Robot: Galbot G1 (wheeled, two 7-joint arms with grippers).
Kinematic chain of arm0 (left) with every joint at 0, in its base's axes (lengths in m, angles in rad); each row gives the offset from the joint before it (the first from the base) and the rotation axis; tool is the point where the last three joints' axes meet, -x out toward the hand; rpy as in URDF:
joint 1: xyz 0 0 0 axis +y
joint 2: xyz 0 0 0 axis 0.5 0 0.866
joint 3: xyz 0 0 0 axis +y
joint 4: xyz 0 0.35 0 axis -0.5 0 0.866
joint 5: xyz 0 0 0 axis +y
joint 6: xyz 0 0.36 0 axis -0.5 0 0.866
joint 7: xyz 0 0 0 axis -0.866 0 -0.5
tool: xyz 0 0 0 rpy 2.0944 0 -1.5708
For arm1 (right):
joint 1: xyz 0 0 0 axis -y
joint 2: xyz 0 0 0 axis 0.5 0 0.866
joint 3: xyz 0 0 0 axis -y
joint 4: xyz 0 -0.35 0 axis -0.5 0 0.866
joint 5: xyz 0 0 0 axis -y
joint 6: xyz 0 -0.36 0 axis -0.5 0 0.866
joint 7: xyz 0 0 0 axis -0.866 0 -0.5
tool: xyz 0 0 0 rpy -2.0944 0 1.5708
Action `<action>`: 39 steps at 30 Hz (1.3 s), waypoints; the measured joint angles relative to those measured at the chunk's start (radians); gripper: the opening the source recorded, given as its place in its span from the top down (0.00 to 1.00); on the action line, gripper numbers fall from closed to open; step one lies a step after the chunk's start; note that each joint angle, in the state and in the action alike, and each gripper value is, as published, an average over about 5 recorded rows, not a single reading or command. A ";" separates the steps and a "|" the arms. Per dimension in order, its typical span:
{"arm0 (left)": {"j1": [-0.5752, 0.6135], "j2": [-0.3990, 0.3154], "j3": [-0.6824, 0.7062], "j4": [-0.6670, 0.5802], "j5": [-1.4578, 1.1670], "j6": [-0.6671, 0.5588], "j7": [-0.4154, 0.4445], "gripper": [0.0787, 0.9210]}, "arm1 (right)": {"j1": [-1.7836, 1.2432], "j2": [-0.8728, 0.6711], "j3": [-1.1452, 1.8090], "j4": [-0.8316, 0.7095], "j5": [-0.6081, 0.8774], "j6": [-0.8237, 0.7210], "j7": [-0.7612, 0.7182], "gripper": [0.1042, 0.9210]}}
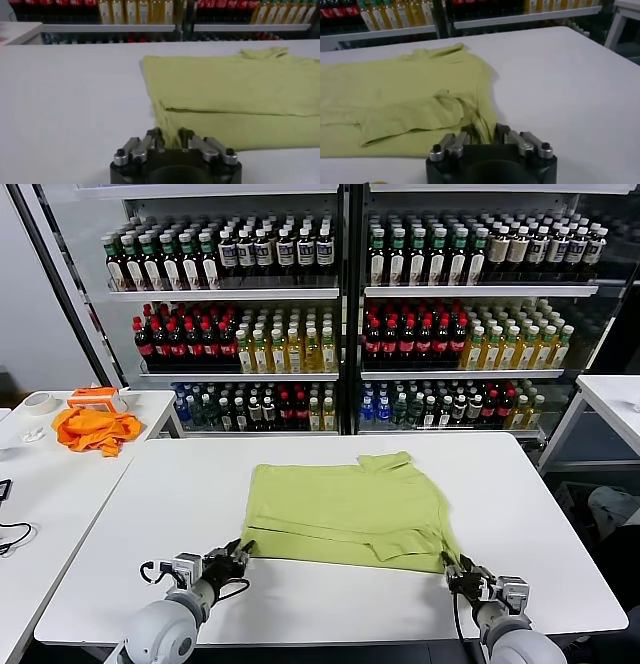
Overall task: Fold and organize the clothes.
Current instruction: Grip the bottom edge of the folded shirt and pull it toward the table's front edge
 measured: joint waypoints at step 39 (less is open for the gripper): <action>0.409 0.080 -0.202 -0.301 0.090 0.004 -0.020 0.79 | -0.331 -0.041 0.033 0.286 -0.078 0.027 0.015 0.65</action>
